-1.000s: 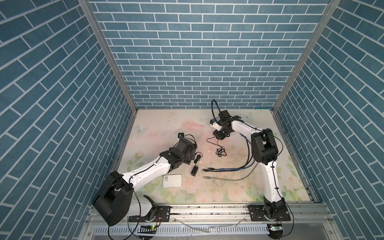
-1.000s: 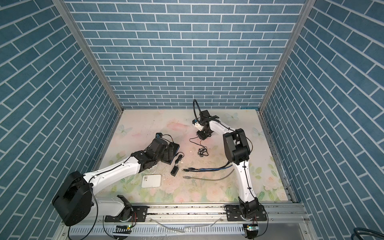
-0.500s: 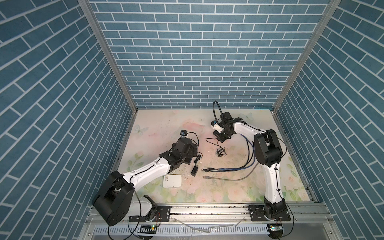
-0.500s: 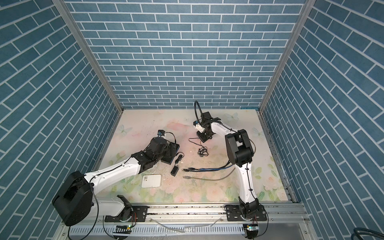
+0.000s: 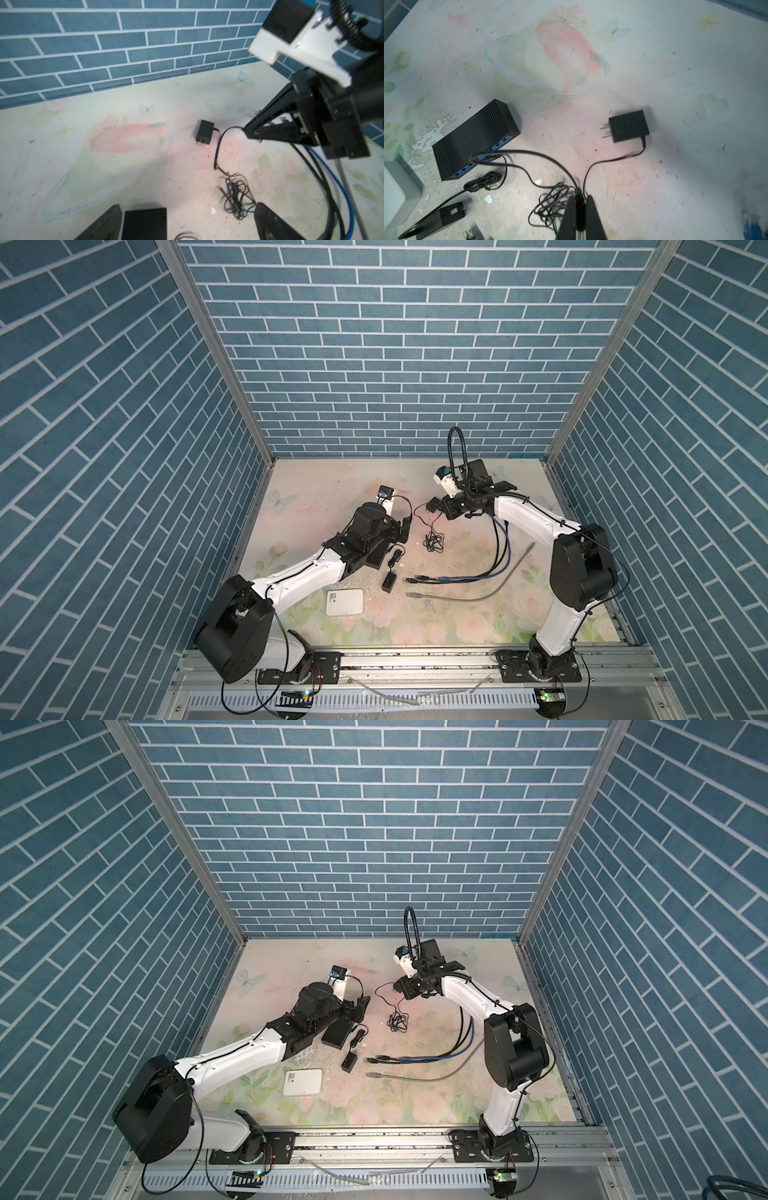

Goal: Insert the plug into the switch port

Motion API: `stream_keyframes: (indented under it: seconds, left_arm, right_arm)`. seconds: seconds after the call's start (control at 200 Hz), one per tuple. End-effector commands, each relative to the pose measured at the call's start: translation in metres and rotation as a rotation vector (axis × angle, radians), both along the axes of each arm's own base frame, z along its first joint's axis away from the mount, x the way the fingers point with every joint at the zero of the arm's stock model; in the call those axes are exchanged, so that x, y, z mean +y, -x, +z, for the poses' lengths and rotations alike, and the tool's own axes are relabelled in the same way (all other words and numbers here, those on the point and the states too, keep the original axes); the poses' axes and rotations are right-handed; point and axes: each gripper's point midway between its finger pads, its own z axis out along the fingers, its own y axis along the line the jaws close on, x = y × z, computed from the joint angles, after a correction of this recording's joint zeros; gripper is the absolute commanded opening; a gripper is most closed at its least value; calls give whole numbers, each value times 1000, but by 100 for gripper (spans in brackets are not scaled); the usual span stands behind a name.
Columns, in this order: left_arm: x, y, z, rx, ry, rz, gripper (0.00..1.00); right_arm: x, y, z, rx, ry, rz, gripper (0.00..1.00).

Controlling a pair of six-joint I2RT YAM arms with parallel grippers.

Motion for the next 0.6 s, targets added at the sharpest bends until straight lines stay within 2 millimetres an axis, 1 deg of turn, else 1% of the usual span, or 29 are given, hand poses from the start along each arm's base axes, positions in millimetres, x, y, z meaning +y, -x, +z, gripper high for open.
stream_keyframes:
  seconds: [0.0, 0.025, 0.085, 0.17, 0.27, 0.37, 0.555, 0.595]
  left_arm:
    - [-30, 6, 12, 2, 61, -133, 99]
    - [-35, 7, 12, 1, 67, -153, 99]
    - [-44, 7, 11, -13, 57, -197, 92]
    - [-54, 9, 3, -27, 0, -250, 81]
    - [-63, 11, -8, -9, -77, -316, 74]
    - [-69, 12, -16, -5, -169, -377, 74]
    - [-66, 8, -27, -62, -302, -423, 73]
    - [-67, 8, -28, -74, -322, -435, 71]
  right_arm:
    - [-2, 10, 6, 11, -57, -67, 0]
    - [-3, 12, 6, 11, -59, -70, 0]
    - [-4, 18, 8, 6, -68, -68, 0]
    - [-6, 26, 10, 0, -76, -64, 0]
    - [-9, 33, 13, -2, -82, -59, 0]
    - [-9, 40, 17, -1, -92, -43, 0]
    - [-8, 56, 22, 11, -107, 9, 0]
    - [-9, 59, 23, 10, -108, 19, 0]
